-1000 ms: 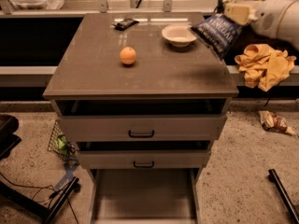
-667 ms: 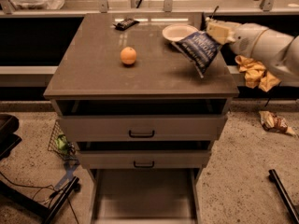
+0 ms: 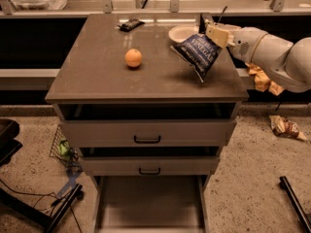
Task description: Pick blue chip bag from bottom drawer and place on counter
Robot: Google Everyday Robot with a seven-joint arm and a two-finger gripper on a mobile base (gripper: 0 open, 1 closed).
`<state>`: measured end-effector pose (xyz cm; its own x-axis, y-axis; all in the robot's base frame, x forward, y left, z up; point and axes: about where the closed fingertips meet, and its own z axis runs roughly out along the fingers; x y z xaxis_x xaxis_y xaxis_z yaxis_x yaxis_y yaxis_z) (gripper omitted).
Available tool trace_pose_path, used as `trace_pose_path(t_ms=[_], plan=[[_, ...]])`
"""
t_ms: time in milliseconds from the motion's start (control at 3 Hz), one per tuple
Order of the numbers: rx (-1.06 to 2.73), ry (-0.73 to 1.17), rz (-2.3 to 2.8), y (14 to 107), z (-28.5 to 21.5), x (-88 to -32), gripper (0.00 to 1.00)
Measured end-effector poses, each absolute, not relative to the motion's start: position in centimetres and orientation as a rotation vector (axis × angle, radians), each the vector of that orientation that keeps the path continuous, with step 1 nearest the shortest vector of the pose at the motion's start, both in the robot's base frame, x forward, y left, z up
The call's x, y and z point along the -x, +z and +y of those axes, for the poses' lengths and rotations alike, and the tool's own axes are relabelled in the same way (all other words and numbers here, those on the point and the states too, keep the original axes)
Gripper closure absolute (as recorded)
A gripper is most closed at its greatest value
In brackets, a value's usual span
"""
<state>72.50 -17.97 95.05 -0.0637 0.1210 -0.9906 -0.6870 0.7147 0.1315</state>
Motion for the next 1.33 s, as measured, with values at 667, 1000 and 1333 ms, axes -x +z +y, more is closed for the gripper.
trace_pose_path(t_ms=[667,1000,1333], plan=[[0.493,0.713,1.497,95.1,-17.41,-72.55,0.12],[0.497,0.716,1.496,95.13,-17.1,-72.57,0.0],[0.497,0.716,1.496,95.13,-17.1,-72.57,0.0]])
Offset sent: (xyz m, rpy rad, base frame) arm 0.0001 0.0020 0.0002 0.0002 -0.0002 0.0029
